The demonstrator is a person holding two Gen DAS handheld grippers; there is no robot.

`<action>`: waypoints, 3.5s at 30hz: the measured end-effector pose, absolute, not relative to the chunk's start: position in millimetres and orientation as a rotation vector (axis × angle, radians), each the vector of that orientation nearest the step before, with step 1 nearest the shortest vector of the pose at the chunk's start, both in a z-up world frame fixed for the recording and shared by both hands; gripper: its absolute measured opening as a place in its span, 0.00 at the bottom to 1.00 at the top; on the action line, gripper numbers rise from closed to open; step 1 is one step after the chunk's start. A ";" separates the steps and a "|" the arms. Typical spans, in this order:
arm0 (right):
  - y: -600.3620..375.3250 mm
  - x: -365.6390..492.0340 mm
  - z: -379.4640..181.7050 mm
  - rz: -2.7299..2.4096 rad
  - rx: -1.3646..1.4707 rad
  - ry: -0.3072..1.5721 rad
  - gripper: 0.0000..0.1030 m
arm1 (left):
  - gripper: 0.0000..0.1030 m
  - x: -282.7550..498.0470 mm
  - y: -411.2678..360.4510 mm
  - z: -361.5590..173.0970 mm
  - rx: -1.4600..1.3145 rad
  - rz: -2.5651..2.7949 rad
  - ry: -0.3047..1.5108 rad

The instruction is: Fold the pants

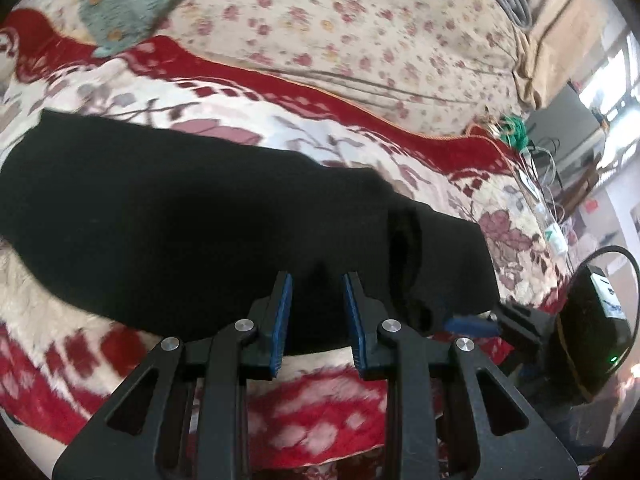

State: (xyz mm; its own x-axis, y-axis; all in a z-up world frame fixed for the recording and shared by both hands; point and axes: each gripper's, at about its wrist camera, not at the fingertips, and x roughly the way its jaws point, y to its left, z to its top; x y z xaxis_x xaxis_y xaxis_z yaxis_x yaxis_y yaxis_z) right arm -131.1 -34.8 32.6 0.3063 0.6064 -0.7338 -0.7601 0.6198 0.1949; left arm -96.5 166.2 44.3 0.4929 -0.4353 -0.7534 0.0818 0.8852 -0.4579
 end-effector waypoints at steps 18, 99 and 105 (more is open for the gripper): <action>18.6 -113.0 54.1 1.046 -0.155 0.842 0.51 | 0.24 -123.6 225.5 44.7 -0.406 -0.084 0.957; -178.7 -20.0 57.9 0.759 0.322 0.786 0.15 | 0.27 -82.3 -25.4 67.5 -0.268 -0.450 0.866; -226.3 -27.4 48.0 0.551 0.375 0.833 0.17 | 0.30 -92.0 -28.4 68.1 -0.263 -0.461 0.888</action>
State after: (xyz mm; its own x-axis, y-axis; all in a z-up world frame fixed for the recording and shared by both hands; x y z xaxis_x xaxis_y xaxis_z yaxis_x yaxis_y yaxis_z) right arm -27.4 -226.3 48.0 0.5468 0.5943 -0.5897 -0.3108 0.7981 0.5162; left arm -92.0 -28.4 68.1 0.5428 -0.4900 -0.6822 0.2764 0.8712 -0.4058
